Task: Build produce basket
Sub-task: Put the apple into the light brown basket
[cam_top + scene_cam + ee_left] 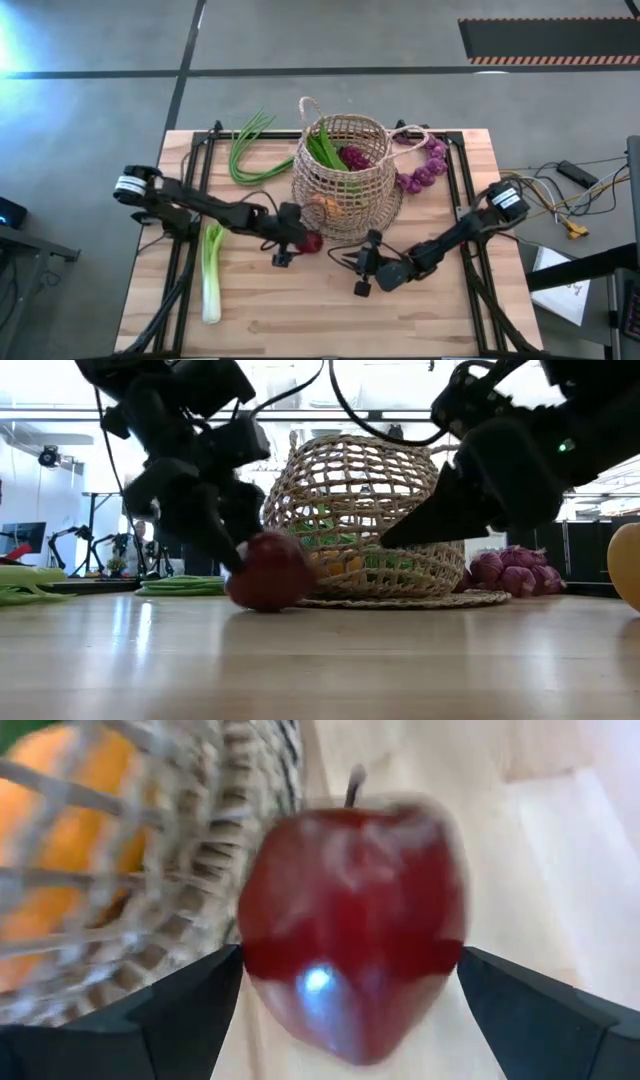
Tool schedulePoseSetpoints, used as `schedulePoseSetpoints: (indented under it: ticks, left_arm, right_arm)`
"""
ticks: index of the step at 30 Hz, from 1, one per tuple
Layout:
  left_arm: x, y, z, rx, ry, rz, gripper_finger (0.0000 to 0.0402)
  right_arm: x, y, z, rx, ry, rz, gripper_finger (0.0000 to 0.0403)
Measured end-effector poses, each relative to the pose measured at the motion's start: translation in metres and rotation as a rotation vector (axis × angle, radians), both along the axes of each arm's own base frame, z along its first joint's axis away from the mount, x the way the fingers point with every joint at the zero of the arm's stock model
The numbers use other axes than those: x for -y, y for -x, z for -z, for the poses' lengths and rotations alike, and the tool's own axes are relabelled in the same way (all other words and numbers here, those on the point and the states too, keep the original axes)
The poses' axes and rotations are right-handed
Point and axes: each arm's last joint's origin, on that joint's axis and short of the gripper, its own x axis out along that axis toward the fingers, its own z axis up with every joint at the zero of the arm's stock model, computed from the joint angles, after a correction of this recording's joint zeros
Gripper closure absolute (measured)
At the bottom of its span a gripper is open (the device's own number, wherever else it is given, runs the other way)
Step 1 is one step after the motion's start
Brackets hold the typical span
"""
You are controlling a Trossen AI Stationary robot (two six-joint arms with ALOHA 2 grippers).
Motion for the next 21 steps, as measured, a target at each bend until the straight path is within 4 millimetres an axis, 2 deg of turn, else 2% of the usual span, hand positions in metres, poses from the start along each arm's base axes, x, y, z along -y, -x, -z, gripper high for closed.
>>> schedulePoseSetpoints:
  ticks: [5, 10, 21]
  left_arm:
    - [0.013, -0.016, 0.012, 0.034, -0.067, -0.021, 0.0049]
    - [0.023, -0.030, 0.016, 0.126, -0.013, -0.038, 0.0049]
    - [0.032, -0.045, 0.032, 0.222, 0.051, -0.059, 0.0049]
  right_arm:
    - [-0.007, 0.004, -0.002, 0.007, 0.004, -0.022, 0.0360]
    - [-0.010, 0.006, -0.002, 0.009, -0.020, -0.022, 0.0360]
    - [0.003, 0.000, 0.011, 0.003, -0.131, 0.099, 0.0360]
